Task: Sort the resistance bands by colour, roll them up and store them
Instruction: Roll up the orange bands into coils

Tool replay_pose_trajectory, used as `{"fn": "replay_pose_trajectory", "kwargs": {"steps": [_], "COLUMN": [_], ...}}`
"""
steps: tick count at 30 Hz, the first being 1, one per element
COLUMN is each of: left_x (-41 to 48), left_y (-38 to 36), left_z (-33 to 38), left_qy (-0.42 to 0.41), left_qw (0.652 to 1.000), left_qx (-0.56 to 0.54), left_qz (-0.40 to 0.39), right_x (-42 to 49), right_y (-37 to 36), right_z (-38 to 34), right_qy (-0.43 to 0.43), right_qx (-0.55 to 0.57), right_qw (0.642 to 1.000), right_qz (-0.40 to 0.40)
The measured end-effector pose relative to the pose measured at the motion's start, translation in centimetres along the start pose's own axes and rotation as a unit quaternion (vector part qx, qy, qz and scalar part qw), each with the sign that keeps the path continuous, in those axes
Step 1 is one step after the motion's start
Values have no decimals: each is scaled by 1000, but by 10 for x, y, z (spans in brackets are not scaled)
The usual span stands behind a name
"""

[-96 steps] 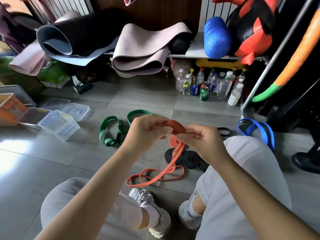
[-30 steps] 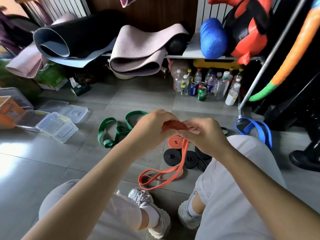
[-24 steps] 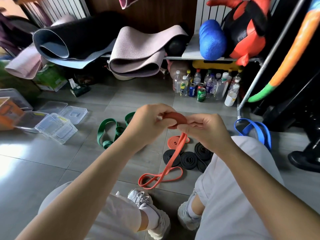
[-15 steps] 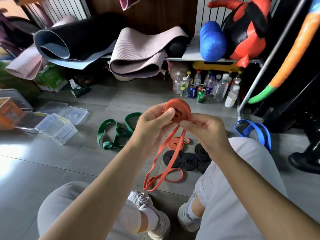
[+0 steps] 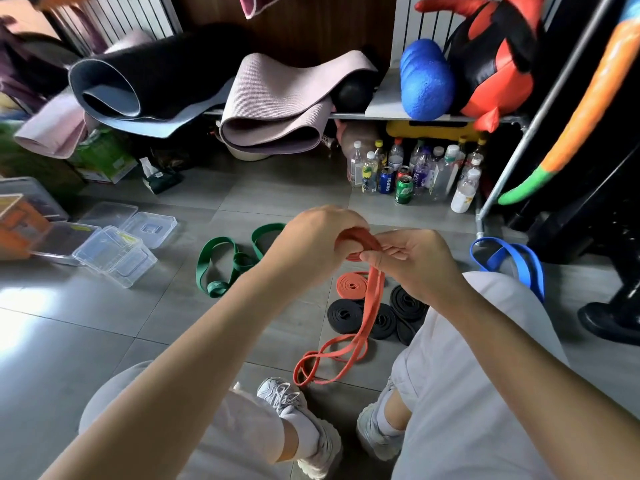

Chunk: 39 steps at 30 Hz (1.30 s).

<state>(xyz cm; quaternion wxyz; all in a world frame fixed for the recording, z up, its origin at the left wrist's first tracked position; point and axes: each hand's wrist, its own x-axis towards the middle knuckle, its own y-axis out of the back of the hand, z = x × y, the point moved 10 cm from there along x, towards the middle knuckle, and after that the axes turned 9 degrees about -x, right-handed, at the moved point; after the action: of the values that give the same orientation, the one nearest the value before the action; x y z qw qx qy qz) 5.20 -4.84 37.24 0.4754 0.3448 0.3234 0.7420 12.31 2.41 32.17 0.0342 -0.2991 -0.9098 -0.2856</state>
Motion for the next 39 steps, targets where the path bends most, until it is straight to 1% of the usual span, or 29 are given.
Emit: {"fn": "replay_pose_trajectory", "kwargs": {"steps": [2, 4, 6, 7, 8, 9, 12, 14, 15, 16, 17, 18, 20, 21, 22, 23, 24, 28, 29, 30, 32, 34, 36, 37, 39], "left_x": [0, -1, -4, -6, -8, -11, -20, -26, -28, -31, -32, -32, -28, -25, -21, -17, -14, 0, 5, 12, 26, 39, 51, 56, 63], "left_y": [4, 9, 12, 13, 13, 10, -14, -30, -36, -41, -43, -42, -29, -22, -15, -11, -8, -7, -6, -5, -2, -1, -1, 1, 3], "left_z": [-2, -10, -20, -26, -33, -40, -48, -45, -46, -48, -51, -55, -57, -54, -50, -48, -46, -52, -52, -49, -39, -28, -20, -19, -27], "left_qy": [5, 27, 52, 68, 86, 109, 161, 167, 174, 186, 200, 210, 195, 171, 148, 134, 127, 151, 152, 140, 96, 60, 33, 28, 35], "left_qw": [999, 993, 977, 964, 944, 915, 794, 727, 704, 693, 704, 742, 864, 910, 937, 950, 955, 949, 956, 969, 989, 996, 999, 999, 999], "left_qx": [-32, -107, -187, -237, -296, -365, -571, -653, -676, -683, -669, -625, -454, -368, -307, -274, -262, -274, -251, -204, -112, -47, 3, 8, -26], "left_qz": [12, 43, 82, 102, 121, 135, 135, 131, 134, 134, 130, 122, 96, 84, 75, 66, 59, 27, 12, -6, -34, -47, -40, -28, 3], "right_x": [-1, -2, -3, -4, -3, -3, -2, -3, -4, -4, -5, -5, -3, -2, -1, 1, 3, 15, 19, 25, 36, 48, 60, 65, 73], "right_y": [2, 6, 7, 7, 7, 7, 8, 8, 7, 6, 5, 5, 5, 6, 6, 6, 6, 12, 15, 17, 20, 21, 23, 27, 35], "right_z": [1, 1, 0, 0, 0, 1, 1, 0, 0, 1, 3, 6, 11, 13, 14, 14, 12, 10, 9, 6, -1, -9, -16, -17, -9], "right_qy": [-7, -7, -2, -4, -7, -13, -21, -12, -8, -8, -8, -10, -20, -25, -27, -26, -21, -21, -19, -12, 6, 21, 40, 42, 21], "right_qx": [21, 48, 66, 74, 85, 100, 145, 154, 156, 154, 147, 135, 104, 92, 81, 70, 56, 9, -12, -40, -102, -151, -188, -194, -164], "right_qw": [1000, 999, 998, 997, 996, 994, 987, 984, 984, 984, 986, 988, 993, 994, 996, 997, 998, 1000, 1000, 999, 994, 986, 978, 977, 984], "right_qz": [8, 15, 18, 20, 24, 32, 68, 84, 86, 84, 78, 71, 55, 45, 34, 22, 14, 9, 5, -2, -28, -62, -86, -84, -66]}}
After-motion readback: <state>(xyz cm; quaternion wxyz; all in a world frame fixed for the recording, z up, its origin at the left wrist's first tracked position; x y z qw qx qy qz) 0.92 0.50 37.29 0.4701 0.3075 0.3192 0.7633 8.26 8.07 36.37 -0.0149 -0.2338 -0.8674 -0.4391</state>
